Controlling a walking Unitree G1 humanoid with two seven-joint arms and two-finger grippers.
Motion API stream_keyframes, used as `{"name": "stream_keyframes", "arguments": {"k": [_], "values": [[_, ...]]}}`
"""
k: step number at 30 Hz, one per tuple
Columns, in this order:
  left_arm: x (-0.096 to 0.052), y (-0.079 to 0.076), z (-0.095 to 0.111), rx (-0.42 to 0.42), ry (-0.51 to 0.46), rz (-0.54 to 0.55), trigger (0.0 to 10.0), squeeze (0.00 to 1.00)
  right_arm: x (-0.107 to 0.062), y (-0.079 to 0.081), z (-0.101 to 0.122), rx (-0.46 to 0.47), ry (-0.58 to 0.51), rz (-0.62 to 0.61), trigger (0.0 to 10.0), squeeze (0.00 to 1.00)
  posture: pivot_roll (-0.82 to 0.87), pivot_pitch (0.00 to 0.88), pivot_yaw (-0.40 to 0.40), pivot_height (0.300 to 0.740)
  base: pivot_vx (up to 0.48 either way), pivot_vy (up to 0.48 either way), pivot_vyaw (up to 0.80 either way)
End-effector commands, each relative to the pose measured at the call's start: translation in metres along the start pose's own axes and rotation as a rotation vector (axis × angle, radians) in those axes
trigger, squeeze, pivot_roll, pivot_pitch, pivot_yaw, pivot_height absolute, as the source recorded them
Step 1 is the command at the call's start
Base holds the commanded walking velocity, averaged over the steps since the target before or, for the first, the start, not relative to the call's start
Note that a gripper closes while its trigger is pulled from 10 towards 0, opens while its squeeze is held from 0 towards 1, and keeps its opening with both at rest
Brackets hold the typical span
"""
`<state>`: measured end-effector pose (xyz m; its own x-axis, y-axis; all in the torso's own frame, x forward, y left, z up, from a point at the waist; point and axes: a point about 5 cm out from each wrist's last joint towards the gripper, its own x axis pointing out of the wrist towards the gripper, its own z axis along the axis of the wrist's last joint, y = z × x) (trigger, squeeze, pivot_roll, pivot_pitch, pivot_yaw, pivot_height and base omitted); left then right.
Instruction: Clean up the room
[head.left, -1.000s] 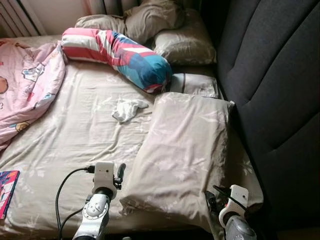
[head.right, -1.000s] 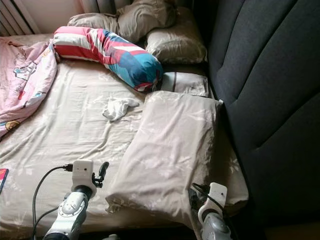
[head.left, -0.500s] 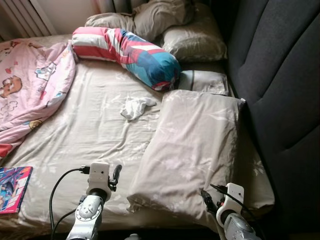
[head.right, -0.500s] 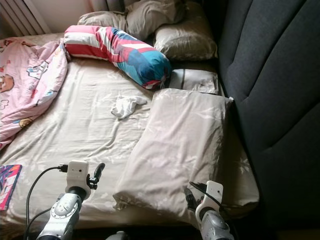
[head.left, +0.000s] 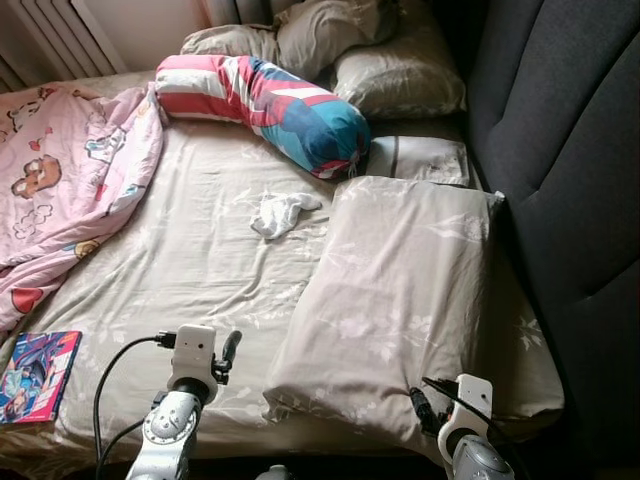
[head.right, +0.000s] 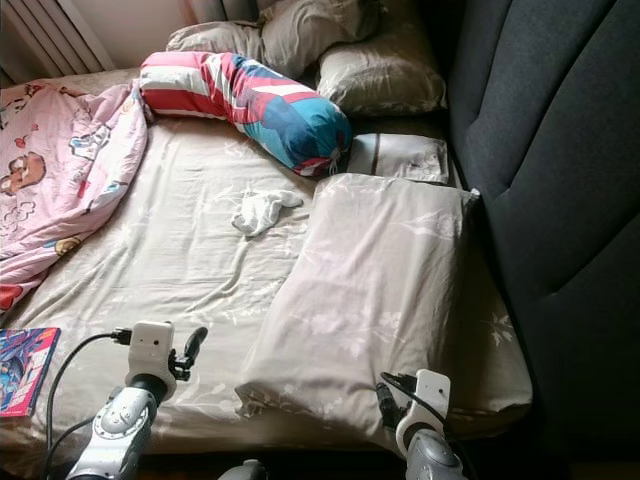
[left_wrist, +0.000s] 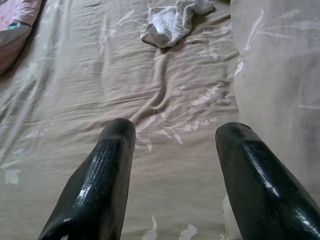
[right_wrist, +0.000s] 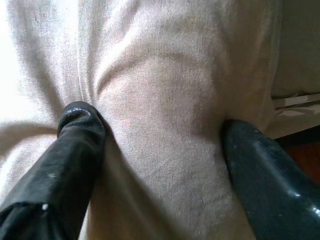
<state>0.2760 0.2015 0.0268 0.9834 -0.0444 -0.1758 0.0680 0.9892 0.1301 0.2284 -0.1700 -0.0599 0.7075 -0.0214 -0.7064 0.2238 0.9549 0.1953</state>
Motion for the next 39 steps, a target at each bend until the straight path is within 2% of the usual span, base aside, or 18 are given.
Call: {"name": "stream_keyframes", "arguments": {"k": [1, 13, 21, 39], "values": [[-0.0042, 0.004, -0.0059, 0.005, 0.03, 0.004, 10.0, 0.0, -0.0056, 0.0013, -0.0297, 0.006, 0.118, -0.007, 0.0, 0.0, 0.02, 0.216, 0.13, 0.74, 0.0, 0.0, 0.0], [-0.0031, 0.006, -0.0049, 0.002, 0.034, 0.01, 10.0, 0.0, -0.0059, 0.0031, -0.0316, 0.0, 0.122, -0.009, 0.0, 0.0, 0.02, 0.198, 0.123, 0.74, 0.0, 0.0, 0.0], [-0.0024, -0.0009, -0.0069, -0.005, 0.04, -0.004, 10.0, 0.0, -0.0062, 0.0006, -0.0319, -0.021, 0.124, -0.017, 0.0, 0.0, 0.01, 0.177, 0.118, 0.74, 0.0, 0.0, 0.0], [-0.002, -0.0026, -0.0086, -0.009, 0.05, -0.008, 10.0, 0.0, -0.006, 0.0007, -0.0309, -0.063, 0.117, -0.031, 0.0, 0.0, -0.01, 0.149, 0.115, 0.74, 0.0, 0.0, 0.0]]}}
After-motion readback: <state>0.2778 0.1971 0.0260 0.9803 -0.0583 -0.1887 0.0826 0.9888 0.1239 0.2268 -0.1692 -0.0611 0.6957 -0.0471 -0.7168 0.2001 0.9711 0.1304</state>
